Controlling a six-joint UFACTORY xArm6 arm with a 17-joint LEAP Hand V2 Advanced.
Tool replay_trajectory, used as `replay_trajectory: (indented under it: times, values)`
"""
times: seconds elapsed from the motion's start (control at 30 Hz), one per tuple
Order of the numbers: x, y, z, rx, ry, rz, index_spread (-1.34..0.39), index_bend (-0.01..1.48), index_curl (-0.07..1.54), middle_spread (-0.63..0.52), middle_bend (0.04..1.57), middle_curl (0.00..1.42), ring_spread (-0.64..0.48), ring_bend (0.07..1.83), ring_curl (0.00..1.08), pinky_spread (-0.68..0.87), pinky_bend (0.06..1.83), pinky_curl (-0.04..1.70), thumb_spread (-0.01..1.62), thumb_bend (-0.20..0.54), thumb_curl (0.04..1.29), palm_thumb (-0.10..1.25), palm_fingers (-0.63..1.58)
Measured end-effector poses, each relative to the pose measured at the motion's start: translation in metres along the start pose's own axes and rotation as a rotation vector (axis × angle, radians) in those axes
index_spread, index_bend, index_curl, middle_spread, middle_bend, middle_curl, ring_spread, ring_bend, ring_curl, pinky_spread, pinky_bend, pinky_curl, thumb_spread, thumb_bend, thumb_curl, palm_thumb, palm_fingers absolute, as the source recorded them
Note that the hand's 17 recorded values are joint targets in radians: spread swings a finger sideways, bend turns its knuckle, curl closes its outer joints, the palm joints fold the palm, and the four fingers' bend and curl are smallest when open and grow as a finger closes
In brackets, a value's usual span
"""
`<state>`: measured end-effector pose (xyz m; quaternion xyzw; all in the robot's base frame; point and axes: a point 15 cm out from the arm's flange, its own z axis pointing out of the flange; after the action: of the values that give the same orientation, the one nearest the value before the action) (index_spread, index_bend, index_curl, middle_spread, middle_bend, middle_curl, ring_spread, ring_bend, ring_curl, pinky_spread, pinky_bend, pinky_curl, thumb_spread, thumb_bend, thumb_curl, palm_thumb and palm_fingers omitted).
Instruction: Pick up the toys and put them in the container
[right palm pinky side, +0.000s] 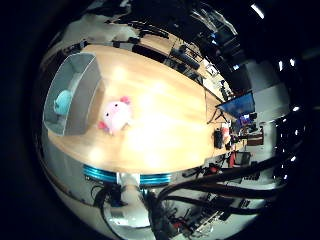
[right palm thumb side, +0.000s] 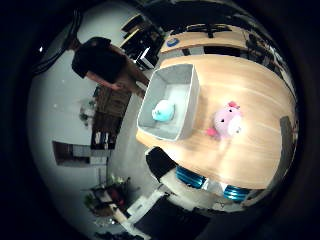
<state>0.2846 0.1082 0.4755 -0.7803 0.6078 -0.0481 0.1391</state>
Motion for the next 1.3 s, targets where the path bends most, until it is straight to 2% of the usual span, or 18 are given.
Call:
replay_trajectory:
  times: [0.33,0.6,0.8,1.07,1.3]
  values:
    - [0.004,0.003,0.01,-0.037,0.011,0.003,-0.45,0.17,0.3,-0.07,0.3,0.38,0.0,0.72,0.23,0.46,1.2,0.04,0.93,-0.031,0.29,0.19,0.3]
    - [0.016,-0.011,0.029,-0.065,0.055,0.005,-0.45,0.17,0.3,-0.08,0.31,0.38,-0.01,0.73,0.22,0.45,1.21,0.02,0.93,-0.031,0.29,0.19,0.29]
    - [0.026,-0.035,0.041,-0.026,0.096,0.0,-0.45,0.16,0.3,-0.08,0.31,0.37,-0.01,0.73,0.22,0.44,1.22,0.01,0.93,-0.031,0.29,0.19,0.27]
    - [0.037,-0.011,0.119,-0.118,0.114,-0.006,-0.44,0.16,0.29,-0.09,0.3,0.37,-0.02,0.74,0.22,0.43,1.23,0.0,0.93,-0.031,0.29,0.19,0.25]
    - [0.04,0.003,0.155,-0.16,0.116,-0.011,-0.45,0.16,0.28,-0.09,0.31,0.37,-0.03,0.76,0.22,0.41,1.24,0.0,0.92,-0.031,0.29,0.19,0.25]
